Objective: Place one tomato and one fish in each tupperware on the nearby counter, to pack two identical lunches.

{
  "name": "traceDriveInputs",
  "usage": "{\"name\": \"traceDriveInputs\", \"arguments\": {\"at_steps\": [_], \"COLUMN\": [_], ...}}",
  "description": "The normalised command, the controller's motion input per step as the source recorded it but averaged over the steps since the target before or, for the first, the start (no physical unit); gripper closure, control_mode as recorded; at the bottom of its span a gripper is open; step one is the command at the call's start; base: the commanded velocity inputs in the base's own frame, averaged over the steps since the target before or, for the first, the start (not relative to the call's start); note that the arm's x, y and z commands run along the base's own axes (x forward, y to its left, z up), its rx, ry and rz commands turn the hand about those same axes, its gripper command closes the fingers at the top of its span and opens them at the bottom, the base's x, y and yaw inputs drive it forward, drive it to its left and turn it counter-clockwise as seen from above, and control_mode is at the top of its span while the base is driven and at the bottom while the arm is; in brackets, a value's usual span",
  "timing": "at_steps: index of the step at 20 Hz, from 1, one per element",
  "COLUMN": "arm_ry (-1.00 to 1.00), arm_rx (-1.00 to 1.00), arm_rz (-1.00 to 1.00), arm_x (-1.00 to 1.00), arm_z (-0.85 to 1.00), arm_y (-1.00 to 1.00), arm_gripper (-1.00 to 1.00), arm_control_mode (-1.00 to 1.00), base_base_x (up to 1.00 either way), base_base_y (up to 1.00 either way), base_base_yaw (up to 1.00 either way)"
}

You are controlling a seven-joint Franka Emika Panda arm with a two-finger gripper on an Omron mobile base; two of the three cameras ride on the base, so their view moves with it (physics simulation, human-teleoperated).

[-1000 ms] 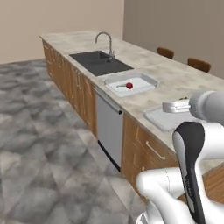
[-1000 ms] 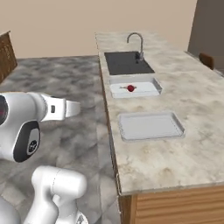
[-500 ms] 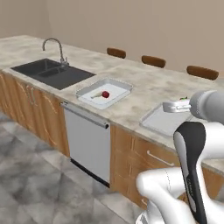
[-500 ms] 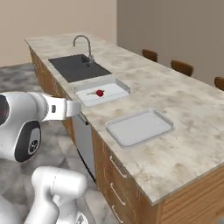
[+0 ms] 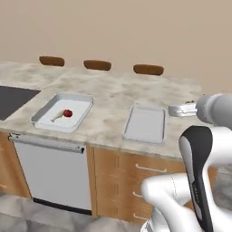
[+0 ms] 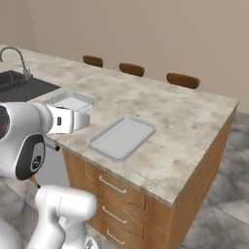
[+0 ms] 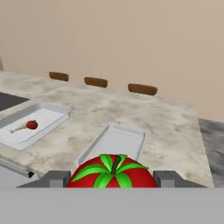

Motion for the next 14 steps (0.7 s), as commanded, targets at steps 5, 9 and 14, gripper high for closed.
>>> {"name": "traceDriveInputs", "arguments": {"at_steps": [5,9,14], "arm_ry": [0.0,0.0,0.0], "arm_rx": [0.0,0.0,0.0], "arm_rz": [0.0,0.0,0.0], "arm_x": [0.0,0.0,0.0], "arm_z": [0.0,0.0,0.0], "arm_y": [0.0,0.0,0.0], "arm_gripper": [1.0,1.0,1.0], "arm_control_mode": [1.0,1.0,1.0], "base_base_x": [0.39,0.5,0.42], "base_base_y": [0.9,0.49,0.0], "base_base_yaw": [-0.68,-0.59,-0.38]}}
